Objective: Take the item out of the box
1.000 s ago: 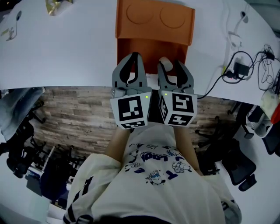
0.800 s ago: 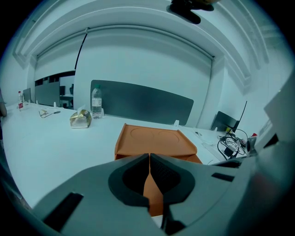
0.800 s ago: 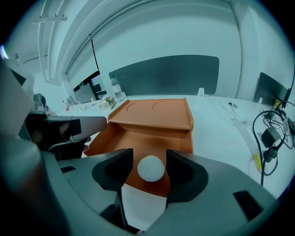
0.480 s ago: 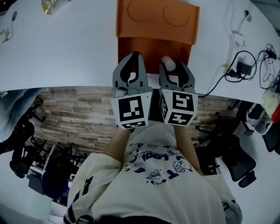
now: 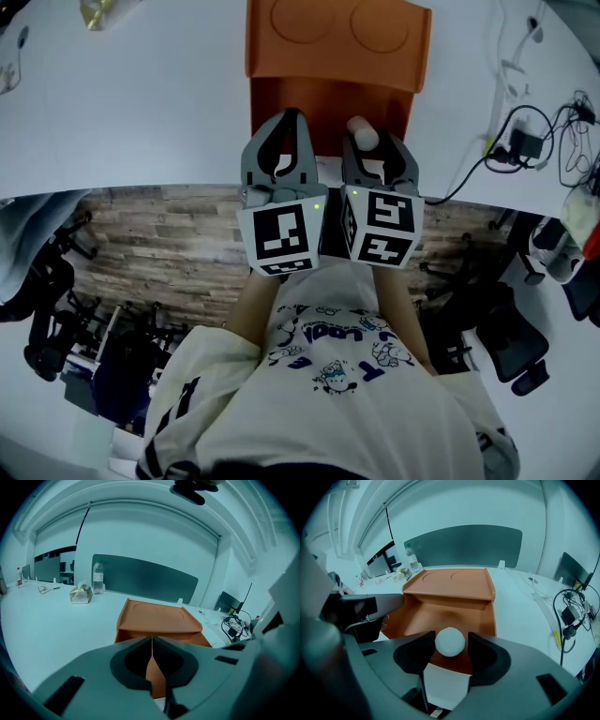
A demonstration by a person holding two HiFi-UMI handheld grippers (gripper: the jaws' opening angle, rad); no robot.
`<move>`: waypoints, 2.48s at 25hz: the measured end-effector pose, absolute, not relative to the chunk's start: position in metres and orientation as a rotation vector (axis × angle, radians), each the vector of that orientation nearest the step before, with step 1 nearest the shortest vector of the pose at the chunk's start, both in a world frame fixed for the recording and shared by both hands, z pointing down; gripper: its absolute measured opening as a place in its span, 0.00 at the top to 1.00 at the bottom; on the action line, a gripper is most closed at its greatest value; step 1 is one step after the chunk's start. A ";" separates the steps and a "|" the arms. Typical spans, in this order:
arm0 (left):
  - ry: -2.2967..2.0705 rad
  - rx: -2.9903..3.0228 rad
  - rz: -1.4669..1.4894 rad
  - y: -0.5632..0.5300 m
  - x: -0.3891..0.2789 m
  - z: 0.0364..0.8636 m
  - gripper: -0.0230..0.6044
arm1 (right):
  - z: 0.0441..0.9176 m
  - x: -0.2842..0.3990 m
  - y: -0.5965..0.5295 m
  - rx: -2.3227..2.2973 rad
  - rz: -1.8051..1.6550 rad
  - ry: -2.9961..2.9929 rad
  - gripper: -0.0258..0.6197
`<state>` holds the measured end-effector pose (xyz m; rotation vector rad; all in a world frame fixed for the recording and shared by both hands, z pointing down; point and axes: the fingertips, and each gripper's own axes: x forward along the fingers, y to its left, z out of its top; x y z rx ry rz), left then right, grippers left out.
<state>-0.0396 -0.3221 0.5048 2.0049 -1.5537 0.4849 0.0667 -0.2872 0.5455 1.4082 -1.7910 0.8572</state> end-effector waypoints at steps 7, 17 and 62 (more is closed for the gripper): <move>-1.541 1.993 0.490 -0.321 -0.040 0.510 0.93 | 0.550 0.068 -0.286 1.387 0.848 -1.752 0.62; -1.558 1.971 0.493 -0.322 -0.047 0.514 0.93 | 0.555 0.069 -0.286 1.355 0.831 -1.716 0.62; -1.630 2.057 0.432 -0.317 -0.049 0.458 0.93 | 0.495 0.064 -0.301 1.461 0.763 -1.858 0.66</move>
